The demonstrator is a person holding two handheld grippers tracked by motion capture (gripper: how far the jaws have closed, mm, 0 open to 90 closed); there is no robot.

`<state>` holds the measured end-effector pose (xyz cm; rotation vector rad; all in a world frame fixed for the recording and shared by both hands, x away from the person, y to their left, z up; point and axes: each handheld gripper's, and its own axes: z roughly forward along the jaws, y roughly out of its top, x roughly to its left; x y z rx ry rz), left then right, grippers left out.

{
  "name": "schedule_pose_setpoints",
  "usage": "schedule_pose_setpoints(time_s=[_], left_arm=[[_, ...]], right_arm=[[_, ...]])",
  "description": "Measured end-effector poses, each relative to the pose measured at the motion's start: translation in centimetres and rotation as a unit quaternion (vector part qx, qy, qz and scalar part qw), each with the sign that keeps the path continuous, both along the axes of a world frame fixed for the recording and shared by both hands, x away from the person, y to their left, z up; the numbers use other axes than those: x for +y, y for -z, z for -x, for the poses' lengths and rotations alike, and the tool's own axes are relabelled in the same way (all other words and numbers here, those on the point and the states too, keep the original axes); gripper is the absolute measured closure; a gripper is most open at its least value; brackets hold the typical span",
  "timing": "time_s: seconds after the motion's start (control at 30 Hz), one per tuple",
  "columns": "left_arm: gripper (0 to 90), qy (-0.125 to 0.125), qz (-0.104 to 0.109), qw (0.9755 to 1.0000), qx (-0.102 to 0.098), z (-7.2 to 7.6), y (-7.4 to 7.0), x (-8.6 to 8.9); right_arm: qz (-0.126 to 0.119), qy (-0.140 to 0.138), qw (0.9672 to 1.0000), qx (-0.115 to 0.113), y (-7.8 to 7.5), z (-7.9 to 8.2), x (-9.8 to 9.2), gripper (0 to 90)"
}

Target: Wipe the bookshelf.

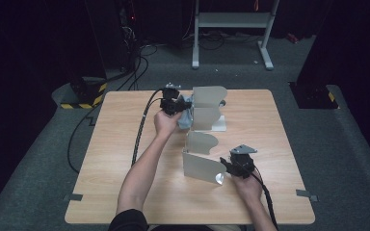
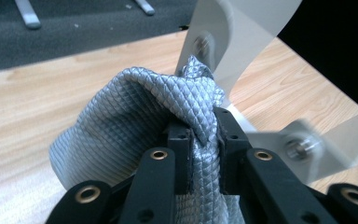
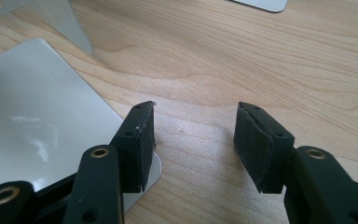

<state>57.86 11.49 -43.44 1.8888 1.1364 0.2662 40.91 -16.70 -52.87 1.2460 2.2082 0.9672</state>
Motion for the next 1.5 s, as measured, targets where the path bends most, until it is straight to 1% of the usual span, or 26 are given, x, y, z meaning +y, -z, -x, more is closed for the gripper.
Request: schedule_pose_setpoints(time_s=[0.03,0.1,0.13,0.2,0.27,0.33,0.4,0.5,0.6,0.63,0.7,0.73,0.77,0.8,0.83,0.87,0.9,0.93,0.97,1.03,1.13,1.23,1.3,1.33,1.47,1.5], left_arm=[[78.8,-0.002,-0.004,1.0000,0.005,-0.1,0.5,0.0],[78.7,0.001,-0.011,0.9996,0.025,-0.3,1.7,0.0],[78.7,0.000,-0.012,0.9993,0.035,-0.4,2.3,-0.1],[78.7,-0.001,-0.008,0.9989,0.046,-0.5,3.4,-0.1],[78.7,-0.002,-0.005,0.9980,0.063,-0.6,4.5,-0.3],[78.8,0.000,-0.003,0.9970,0.077,-0.8,5.1,-0.4],[78.9,-0.004,0.002,0.9969,0.079,-0.9,5.2,-0.5],[78.9,-0.006,0.010,0.9974,0.071,-0.8,4.4,-0.3],[79.0,-0.004,0.012,0.9985,0.053,-0.5,3.2,0.0],[79.0,-0.002,0.010,0.9990,0.044,-0.3,2.7,0.2],[79.2,-0.002,0.017,0.9994,0.032,-0.1,1.9,0.6],[79.4,-0.001,0.021,0.9993,0.029,0.0,1.5,0.9],[79.7,0.001,0.023,0.9992,0.031,-0.1,1.1,1.0],[79.9,0.001,0.023,0.9993,0.030,-0.2,0.8,1.0],[80.0,0.004,0.017,0.9995,0.025,-0.2,0.3,1.1],[80.1,0.003,0.019,0.9997,0.015,-0.1,-0.2,1.0],[80.1,0.003,0.028,0.9996,0.004,-0.1,-0.8,1.1],[80.0,0.006,0.034,0.9994,0.003,-0.1,-1.2,1.1],[80.0,0.009,0.031,0.9995,-0.001,-0.1,-1.7,1.0],[80.0,0.012,0.017,0.9996,-0.019,0.0,-2.6,0.7],[80.0,0.017,0.013,0.9992,-0.034,-0.1,-4.1,0.4],[79.9,0.017,0.018,0.9985,-0.048,-0.3,-5.4,0.3],[79.7,0.014,0.015,0.9982,-0.055,-0.4,-5.7,0.1],[79.6,0.013,0.014,0.9984,-0.053,-0.5,-5.6,0.1],[79.7,0.012,0.003,0.9994,-0.033,-1.0,-3.9,-0.1],[79.7,0.012,0.005,0.9994,-0.032,-1.1,-3.5,-0.2]], right_arm=[[0.001,-0.001,1.0000,0.000,0.0,0.0,0.0,48.5],[0.000,0.000,1.0000,0.000,0.0,0.0,0.0,48.5],[0.000,0.000,1.0000,0.001,0.0,0.0,0.0,48.5],[0.000,0.003,1.0000,0.001,0.0,0.1,0.1,48.5],[0.001,0.003,1.0000,-0.001,0.0,0.1,0.1,48.5],[0.000,0.005,1.0000,0.000,0.0,0.1,0.1,48.5],[0.000,0.005,1.0000,0.000,0.0,0.1,0.1,48.5],[0.000,0.005,1.0000,-0.001,0.0,0.1,0.1,48.5],[0.000,0.005,1.0000,-0.001,0.0,0.1,0.1,48.5],[0.000,0.005,1.0000,-0.001,0.0,0.1,0.1,48.5],[0.000,0.005,1.0000,0.000,0.0,0.1,0.1,48.5],[0.000,0.005,1.0000,0.000,0.0,0.1,0.1,48.5],[0.000,0.005,1.0000,0.000,0.0,0.1,0.1,48.5],[0.000,0.005,1.0000,-0.001,0.0,0.1,0.1,48.5],[0.000,0.006,1.0000,0.000,0.0,0.1,0.1,48.5],[0.000,0.006,1.0000,0.000,0.0,0.1,0.1,48.5],[0.000,0.005,1.0000,0.000,0.0,0.1,0.1,48.5],[0.000,0.005,1.0000,0.000,0.0,0.1,0.1,48.5],[0.000,0.006,1.0000,0.000,0.0,0.1,0.1,48.5],[0.001,0.006,1.0000,-0.001,0.0,0.1,0.1,48.5],[0.001,0.006,1.0000,0.001,0.0,0.2,0.1,48.4],[0.001,0.006,1.0000,0.000,0.0,0.1,0.1,48.4],[0.001,0.006,1.0000,0.000,0.0,0.2,0.1,48.4],[0.002,0.006,1.0000,0.000,0.0,0.2,0.1,48.4],[0.001,0.006,1.0000,0.000,0.0,0.1,0.1,48.5],[0.001,0.005,1.0000,0.000,0.0,0.1,0.1,48.4]])
